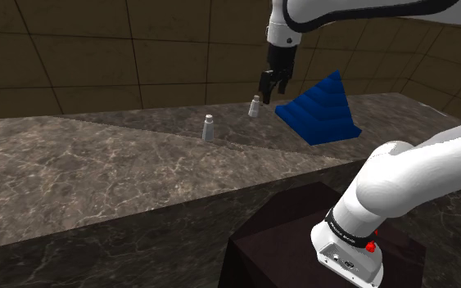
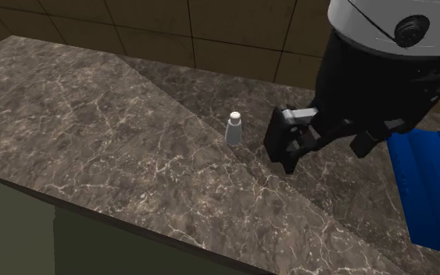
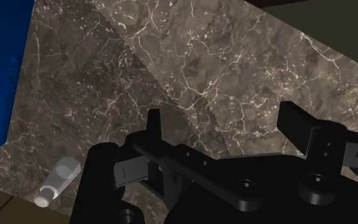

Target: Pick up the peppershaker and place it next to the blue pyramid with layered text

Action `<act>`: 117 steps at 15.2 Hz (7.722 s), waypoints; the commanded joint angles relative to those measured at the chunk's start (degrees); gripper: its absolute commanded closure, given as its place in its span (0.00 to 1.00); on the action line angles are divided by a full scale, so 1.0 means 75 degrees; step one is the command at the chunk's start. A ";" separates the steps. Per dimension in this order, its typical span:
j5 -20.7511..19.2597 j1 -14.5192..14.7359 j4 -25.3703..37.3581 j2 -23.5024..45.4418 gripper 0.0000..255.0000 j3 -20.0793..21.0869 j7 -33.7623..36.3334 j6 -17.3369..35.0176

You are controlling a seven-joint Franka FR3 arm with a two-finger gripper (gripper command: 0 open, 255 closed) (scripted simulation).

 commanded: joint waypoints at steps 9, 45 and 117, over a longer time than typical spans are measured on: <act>0.0103 0.0115 0.0849 0.2598 0.00 0.0238 0.0449 0.1987; -0.0078 0.0222 0.2392 0.5741 1.00 0.0365 0.0867 0.3822; -0.0016 0.0277 1.0860 0.6410 1.00 0.0405 0.0186 -0.3953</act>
